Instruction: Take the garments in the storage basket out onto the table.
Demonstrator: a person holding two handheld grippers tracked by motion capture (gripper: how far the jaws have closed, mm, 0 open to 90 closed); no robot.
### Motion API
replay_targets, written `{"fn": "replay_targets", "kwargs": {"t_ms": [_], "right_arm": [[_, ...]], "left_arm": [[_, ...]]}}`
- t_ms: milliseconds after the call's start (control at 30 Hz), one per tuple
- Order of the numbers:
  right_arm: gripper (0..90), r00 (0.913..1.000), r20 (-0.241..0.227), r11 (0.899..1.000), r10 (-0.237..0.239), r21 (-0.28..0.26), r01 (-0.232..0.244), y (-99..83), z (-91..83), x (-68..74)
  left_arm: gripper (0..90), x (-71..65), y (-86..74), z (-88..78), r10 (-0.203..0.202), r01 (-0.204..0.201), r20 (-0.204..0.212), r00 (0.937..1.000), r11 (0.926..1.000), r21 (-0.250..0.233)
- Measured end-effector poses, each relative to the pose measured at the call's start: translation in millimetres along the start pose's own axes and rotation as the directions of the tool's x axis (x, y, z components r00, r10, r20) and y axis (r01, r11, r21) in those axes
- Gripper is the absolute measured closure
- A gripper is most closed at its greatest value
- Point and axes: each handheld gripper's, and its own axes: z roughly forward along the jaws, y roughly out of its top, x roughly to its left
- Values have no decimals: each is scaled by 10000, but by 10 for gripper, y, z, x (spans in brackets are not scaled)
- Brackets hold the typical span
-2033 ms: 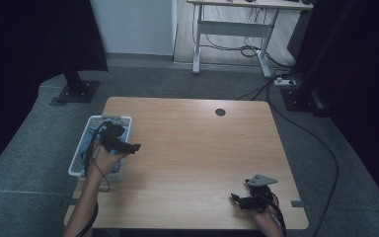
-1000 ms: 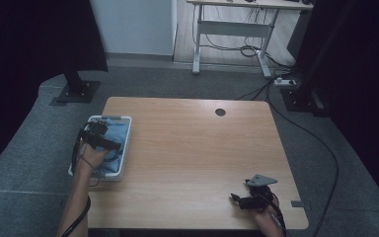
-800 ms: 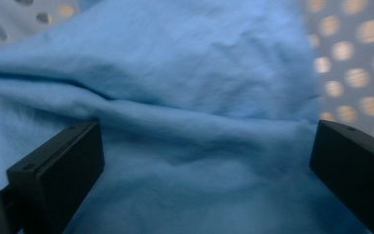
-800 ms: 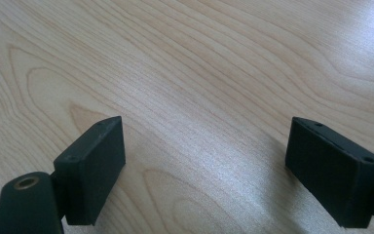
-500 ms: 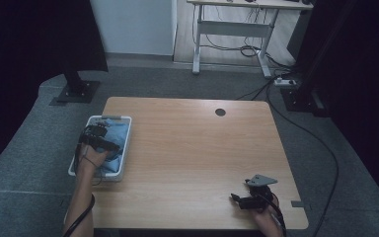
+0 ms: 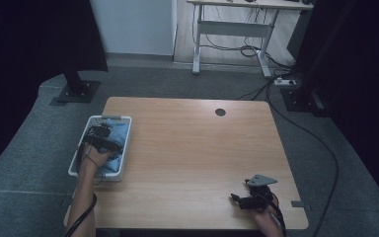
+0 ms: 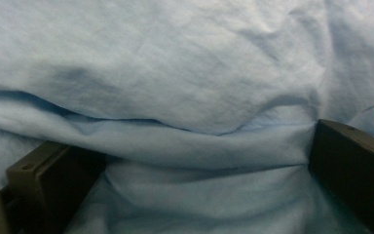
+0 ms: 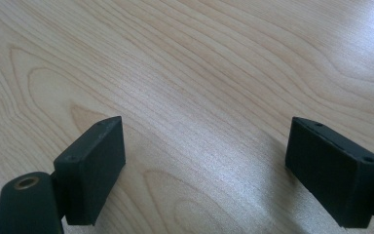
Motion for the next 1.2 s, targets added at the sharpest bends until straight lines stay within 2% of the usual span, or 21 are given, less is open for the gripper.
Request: {"fn": "replay_targets", "kwargs": {"t_ms": [133, 200, 233, 300, 333, 500, 600, 733, 833, 1000, 1200], "right_arm": [[141, 10000, -8, 10000, -6, -13, 6, 6, 7, 2], [141, 10000, -14, 10000, -21, -12, 21, 7, 8, 2], [141, 10000, -15, 10000, -23, -13, 23, 7, 9, 3], [141, 10000, -21, 10000, -31, -13, 31, 9, 10, 3], [141, 10000, -25, 10000, -39, -11, 39, 9, 11, 3], [141, 10000, -64, 10000, -64, -11, 64, 10, 12, 7], [141, 9999, -85, 10000, -83, -17, 83, 9, 12, 8], [141, 9999, -93, 10000, -82, -20, 82, 10, 12, 10], [141, 9999, -98, 10000, -82, -19, 82, 9, 12, 11], [141, 9999, -108, 10000, -88, -20, 88, 9, 12, 12], [141, 9999, -108, 10000, -90, -19, 89, 9, 12, 12]], "left_arm": [[108, -35, -15, -31, 120, -117, 129, 9998, 9996, -245], [192, -61, -18, -58, 298, -289, 228, 9993, 9989, -362], [264, -79, -20, -77, 391, -376, 312, 9988, 9982, -463], [476, -131, -24, -96, 640, -606, 456, 9969, 9954, -738], [539, -157, -18, -95, 682, -647, 432, 9967, 9949, -774], [693, -212, 48, -97, 292, -278, 299, 9991, 9986, -453], [731, -205, 67, -99, 138, -125, 353, 9993, 9993, -346], [749, -135, 52, -106, -264, 301, 814, 9963, 9986, -444], [759, -113, 69, -117, -319, 353, 935, 9951, 9988, -350], [770, -84, 64, -179, -256, 308, 937, 9953, 9980, -545], [776, -24, 39, -383, -282, 367, 843, 9960, 9942, -1008]]}}
